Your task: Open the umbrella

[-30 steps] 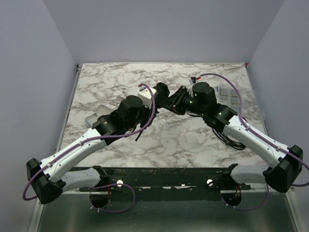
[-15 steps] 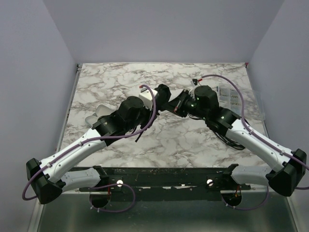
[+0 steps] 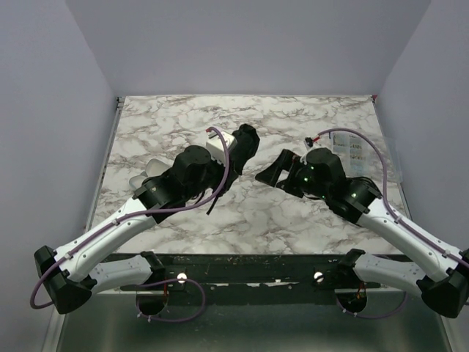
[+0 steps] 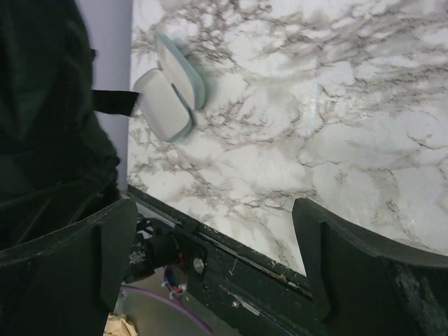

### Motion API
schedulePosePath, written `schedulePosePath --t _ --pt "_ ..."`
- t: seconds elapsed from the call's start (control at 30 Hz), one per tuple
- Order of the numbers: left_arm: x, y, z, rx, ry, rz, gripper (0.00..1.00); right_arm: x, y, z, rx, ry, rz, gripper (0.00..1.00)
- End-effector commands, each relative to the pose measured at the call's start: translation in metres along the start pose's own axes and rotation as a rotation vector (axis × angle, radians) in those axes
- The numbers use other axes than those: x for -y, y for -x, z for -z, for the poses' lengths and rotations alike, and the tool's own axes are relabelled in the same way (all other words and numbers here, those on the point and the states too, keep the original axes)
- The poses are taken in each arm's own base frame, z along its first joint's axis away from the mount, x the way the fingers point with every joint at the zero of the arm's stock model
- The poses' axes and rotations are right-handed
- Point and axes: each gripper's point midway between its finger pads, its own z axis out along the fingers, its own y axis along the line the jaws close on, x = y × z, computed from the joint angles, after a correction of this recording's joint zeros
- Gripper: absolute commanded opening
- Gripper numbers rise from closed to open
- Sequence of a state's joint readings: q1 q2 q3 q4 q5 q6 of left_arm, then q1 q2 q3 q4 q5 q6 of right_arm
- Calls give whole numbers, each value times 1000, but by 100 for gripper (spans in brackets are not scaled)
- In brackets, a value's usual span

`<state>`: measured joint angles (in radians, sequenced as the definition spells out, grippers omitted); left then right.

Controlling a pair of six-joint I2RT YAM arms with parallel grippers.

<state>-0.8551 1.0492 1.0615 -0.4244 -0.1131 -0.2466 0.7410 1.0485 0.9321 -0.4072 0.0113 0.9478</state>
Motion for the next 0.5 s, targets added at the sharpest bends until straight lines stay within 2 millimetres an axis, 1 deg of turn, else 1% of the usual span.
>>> schedulePosePath --t 0.0,0.1,0.17,0.3,0.33,0.47 --pt "29 30 14 92 -154 27 0 -46 26 47 100 207 73 100" --pt "55 34 23 64 -296 86 0 -75 34 73 140 363 83 100" --pt "76 35 32 38 -417 129 0 -90 38 85 158 438 82 100" --pt "114 45 58 9 -666 223 0 -107 48 99 194 501 82 100" --pt "119 49 65 11 -709 249 0 -109 51 100 205 501 81 100" --pt "129 58 78 10 -768 314 0 -113 60 101 232 489 86 100"
